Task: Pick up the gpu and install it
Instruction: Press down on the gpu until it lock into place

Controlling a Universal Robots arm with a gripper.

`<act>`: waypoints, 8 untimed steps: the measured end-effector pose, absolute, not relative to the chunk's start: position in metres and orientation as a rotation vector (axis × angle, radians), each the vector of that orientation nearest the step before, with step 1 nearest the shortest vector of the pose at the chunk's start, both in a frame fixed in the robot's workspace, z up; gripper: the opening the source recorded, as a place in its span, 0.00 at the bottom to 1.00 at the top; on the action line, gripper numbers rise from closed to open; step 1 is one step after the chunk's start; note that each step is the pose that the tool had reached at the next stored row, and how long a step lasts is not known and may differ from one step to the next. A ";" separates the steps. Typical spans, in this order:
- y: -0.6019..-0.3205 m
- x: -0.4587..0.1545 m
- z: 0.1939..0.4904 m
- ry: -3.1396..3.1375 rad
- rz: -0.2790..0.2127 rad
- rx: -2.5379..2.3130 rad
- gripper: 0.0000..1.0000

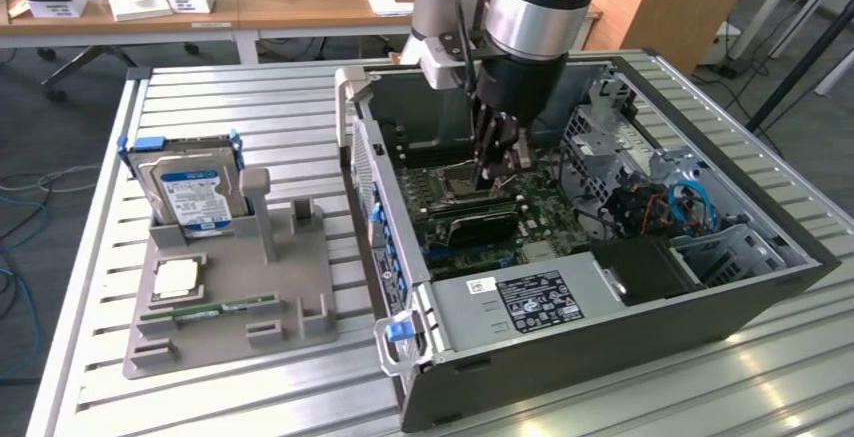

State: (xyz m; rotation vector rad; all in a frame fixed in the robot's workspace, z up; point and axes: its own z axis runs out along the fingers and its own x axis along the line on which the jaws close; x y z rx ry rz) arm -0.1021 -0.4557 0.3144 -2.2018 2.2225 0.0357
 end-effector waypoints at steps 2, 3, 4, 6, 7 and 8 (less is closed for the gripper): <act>-0.456 -0.102 0.316 2.223 0.035 -2.202 0.10; -0.456 -0.102 0.316 2.223 0.036 -2.202 0.10; -0.456 -0.102 0.317 2.223 0.036 -2.202 0.10; -0.456 -0.102 0.318 2.222 0.036 -2.202 0.10; -0.456 -0.102 0.318 2.222 0.036 -2.202 0.10; -0.456 -0.102 0.318 2.223 0.036 -2.202 0.10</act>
